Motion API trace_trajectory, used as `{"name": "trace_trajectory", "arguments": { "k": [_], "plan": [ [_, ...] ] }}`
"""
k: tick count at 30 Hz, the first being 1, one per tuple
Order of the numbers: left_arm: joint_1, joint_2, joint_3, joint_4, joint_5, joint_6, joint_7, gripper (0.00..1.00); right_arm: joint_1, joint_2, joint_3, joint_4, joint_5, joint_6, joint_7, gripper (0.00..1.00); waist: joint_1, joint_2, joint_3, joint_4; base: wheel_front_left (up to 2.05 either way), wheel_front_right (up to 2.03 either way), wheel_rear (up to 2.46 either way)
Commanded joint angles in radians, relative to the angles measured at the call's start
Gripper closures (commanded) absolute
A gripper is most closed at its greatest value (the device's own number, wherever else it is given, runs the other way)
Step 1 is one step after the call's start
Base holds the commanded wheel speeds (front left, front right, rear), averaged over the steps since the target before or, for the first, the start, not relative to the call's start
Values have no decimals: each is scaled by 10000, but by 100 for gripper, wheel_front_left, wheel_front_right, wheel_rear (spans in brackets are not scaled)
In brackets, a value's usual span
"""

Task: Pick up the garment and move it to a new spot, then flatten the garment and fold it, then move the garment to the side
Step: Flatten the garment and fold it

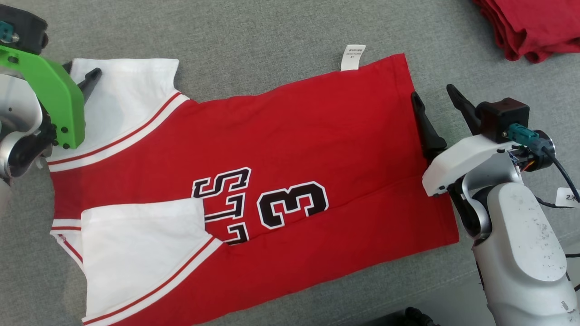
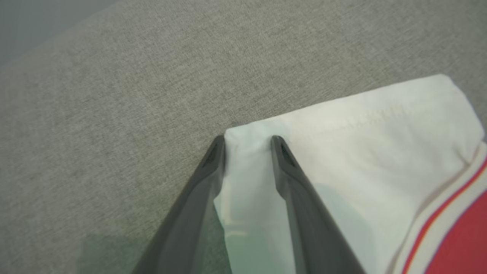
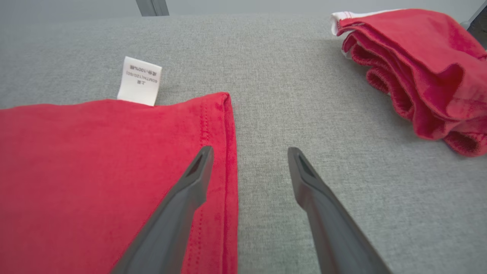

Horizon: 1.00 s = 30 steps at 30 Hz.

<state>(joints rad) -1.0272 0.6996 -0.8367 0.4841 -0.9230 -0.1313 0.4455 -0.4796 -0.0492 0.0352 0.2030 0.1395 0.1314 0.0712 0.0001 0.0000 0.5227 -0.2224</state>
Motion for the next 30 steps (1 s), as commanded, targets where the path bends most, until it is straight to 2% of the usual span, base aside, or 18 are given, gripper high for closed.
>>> {"name": "trace_trajectory", "arguments": {
  "k": [1, 9, 19, 27, 28, 29, 30],
  "plan": [
    [7, 54, -177, 25, -52, 14, 106, 100, -142, -34, -47, 29, -94, -18, 42, 0, -1, 0, -66, 71, 0, 0, 0],
    [-379, -68, -469, -45, 128, 18, -661, 100, -1032, -203, 74, 455, -249, -18, 483, 0, -1, 0, -267, 348, 0, 0, 0],
    [-640, -463, -672, -468, 219, 18, -1845, 100, -2565, -1125, 618, 2251, -16, -16, 1808, 0, -1, 0, -385, 1082, 0, 0, 0],
    [-441, -407, -966, -960, 80, 18, -2270, 100, -2782, -1641, 1513, 3089, 516, -12, 2581, 0, -1, 0, -505, 1469, 0, 0, 0],
    [-410, -390, -985, -999, 63, 18, -2302, 100, -2763, -1678, 1595, 3132, 587, -10, 2692, 5, -1, 0, -521, 1489, 0, 0, 0],
    [-378, -375, -999, -1030, 49, 18, -2336, 100, -2726, -1718, 1708, 3166, 669, -10, 2848, 36, -1, 0, -539, 1509, 0, 0, 0],
    [-355, -366, -1012, -1052, 41, 18, -2374, 100, -2695, -1747, 1773, 3167, 750, -10, 2936, 52, -1, 0, -557, 1522, 0, 0, 0]
  ]
}}
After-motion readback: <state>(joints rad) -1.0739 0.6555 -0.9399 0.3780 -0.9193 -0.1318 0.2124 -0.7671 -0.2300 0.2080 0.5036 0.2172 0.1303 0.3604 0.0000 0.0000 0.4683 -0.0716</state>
